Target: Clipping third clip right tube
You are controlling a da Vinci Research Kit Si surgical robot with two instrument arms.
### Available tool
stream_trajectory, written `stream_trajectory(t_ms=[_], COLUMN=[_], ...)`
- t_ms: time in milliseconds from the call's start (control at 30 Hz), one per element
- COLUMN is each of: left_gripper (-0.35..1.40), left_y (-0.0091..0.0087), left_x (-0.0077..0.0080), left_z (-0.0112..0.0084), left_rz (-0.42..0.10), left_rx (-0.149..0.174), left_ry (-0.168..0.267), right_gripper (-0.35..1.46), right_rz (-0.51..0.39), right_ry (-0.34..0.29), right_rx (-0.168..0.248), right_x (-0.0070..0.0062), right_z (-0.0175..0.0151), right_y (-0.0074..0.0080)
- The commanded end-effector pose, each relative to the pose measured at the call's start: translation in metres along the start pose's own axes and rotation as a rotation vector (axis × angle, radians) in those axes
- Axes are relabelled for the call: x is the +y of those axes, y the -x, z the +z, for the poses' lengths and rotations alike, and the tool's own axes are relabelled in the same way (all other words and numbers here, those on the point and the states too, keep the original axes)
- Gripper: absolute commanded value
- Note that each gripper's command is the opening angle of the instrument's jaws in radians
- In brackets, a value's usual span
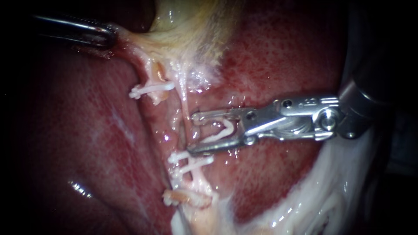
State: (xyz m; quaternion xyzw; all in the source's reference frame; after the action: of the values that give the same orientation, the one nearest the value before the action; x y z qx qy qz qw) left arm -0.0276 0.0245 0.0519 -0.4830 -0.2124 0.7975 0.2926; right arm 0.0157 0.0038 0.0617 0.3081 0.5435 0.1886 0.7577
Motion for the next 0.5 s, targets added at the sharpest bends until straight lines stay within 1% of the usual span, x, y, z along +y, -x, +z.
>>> stream_trajectory(t_ms=[33,133,300,433,500], left_gripper=[-0.35,-0.35,-0.35,-0.35,-0.35], left_y=[0.0000,0.0000,0.0000,0.0000,0.0000], left_x=[0.0000,0.0000,0.0000,0.0000,0.0000], left_z=[0.0000,0.0000,0.0000,0.0000,0.0000], left_rz=[0.000,0.000,0.000,0.000,0.000], left_rx=[0.000,0.000,0.000,0.000,0.000], left_ry=[0.000,0.000,0.000,0.000,0.000], right_gripper=[0.46,0.47,0.48,0.48,0.48], right_rz=[0.005,0.043,0.086,0.140,0.159], right_ry=[-0.002,-0.026,-0.072,-0.114,-0.132], right_rx=[0.002,0.017,0.037,0.080,0.093], right_x=[0.0001,0.0005,0.0016,0.0021,0.0022], right_z=[0.0001,0.0005,0.0018,0.0029,0.0033], right_y=[0.0001,0.0004,0.0010,0.0010,0.0008])
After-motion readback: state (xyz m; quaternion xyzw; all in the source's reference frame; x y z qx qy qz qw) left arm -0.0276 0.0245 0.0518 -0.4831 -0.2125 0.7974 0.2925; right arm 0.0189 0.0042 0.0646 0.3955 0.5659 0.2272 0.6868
